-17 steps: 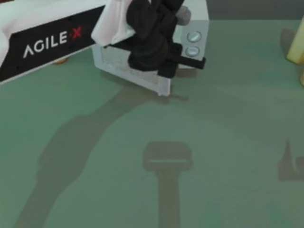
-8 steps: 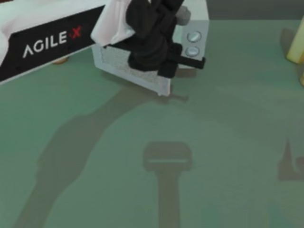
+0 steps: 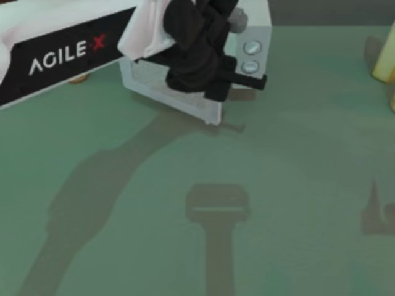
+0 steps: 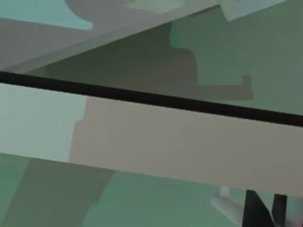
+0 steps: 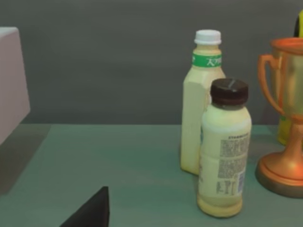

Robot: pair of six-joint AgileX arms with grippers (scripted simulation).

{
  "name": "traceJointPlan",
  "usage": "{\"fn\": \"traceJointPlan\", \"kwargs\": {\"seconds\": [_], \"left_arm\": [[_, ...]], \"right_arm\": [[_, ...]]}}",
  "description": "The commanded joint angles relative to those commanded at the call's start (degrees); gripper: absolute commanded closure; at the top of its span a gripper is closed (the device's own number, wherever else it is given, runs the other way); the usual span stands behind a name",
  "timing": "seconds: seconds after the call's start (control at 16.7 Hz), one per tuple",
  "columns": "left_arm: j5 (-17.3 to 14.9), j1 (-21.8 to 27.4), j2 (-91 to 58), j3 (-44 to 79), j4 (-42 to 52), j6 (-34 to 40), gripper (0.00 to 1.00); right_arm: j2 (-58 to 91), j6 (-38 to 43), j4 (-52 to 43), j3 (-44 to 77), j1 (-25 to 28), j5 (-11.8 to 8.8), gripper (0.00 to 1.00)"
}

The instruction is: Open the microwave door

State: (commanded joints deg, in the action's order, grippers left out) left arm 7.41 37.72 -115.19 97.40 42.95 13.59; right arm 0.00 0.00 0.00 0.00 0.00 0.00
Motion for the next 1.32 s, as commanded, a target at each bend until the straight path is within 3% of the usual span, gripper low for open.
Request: {"fn": "traceJointPlan", "kwargs": {"seconds": [0.42,1.32], "left_arm": [[-3.3,-1.8,4.9,-6.5,-2.7,-6.7,1.00],[-3.4,-1.9,4.9,-6.7,-2.7,-6.9,1.00]], "right_arm": [[0.0,0.0,0.0,0.0,0.0,0.0,0.00],[0.0,0.0,0.0,0.0,0.0,0.0,0.00]]}}
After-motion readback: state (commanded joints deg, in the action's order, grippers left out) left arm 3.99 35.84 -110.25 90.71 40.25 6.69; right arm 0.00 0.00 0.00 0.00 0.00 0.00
